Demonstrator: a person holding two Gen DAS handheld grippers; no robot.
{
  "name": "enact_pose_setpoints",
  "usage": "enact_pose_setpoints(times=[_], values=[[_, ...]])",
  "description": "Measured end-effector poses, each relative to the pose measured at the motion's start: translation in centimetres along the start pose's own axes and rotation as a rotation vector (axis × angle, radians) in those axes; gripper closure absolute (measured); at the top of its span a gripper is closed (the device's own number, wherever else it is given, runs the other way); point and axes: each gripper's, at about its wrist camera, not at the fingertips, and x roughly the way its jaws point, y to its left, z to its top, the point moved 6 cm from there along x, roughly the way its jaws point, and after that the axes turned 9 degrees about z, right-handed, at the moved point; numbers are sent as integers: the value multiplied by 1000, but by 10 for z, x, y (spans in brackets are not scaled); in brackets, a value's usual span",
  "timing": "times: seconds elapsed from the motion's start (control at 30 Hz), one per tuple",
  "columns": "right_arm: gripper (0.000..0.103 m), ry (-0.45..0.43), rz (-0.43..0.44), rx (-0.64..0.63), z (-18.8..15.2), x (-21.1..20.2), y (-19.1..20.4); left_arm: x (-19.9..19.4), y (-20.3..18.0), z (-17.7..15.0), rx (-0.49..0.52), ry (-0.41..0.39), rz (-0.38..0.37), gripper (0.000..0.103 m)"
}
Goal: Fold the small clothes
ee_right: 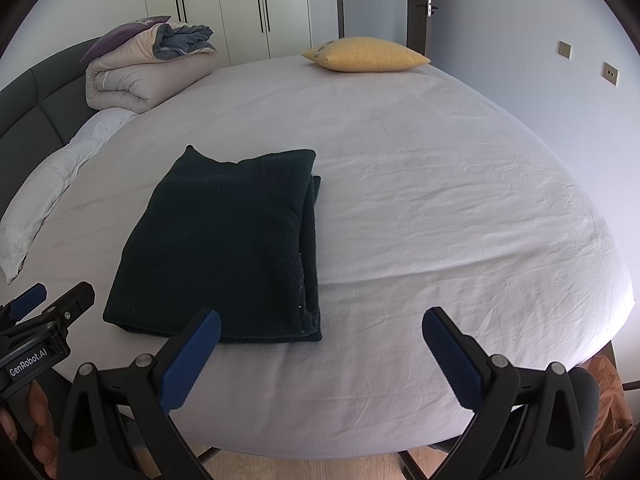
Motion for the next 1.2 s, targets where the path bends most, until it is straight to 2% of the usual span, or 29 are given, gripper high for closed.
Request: enact_pose_setpoints(times=[1.2], values=[[0, 9, 3, -2, -1, 1, -2, 7, 2, -2, 14, 11, -7, 0]])
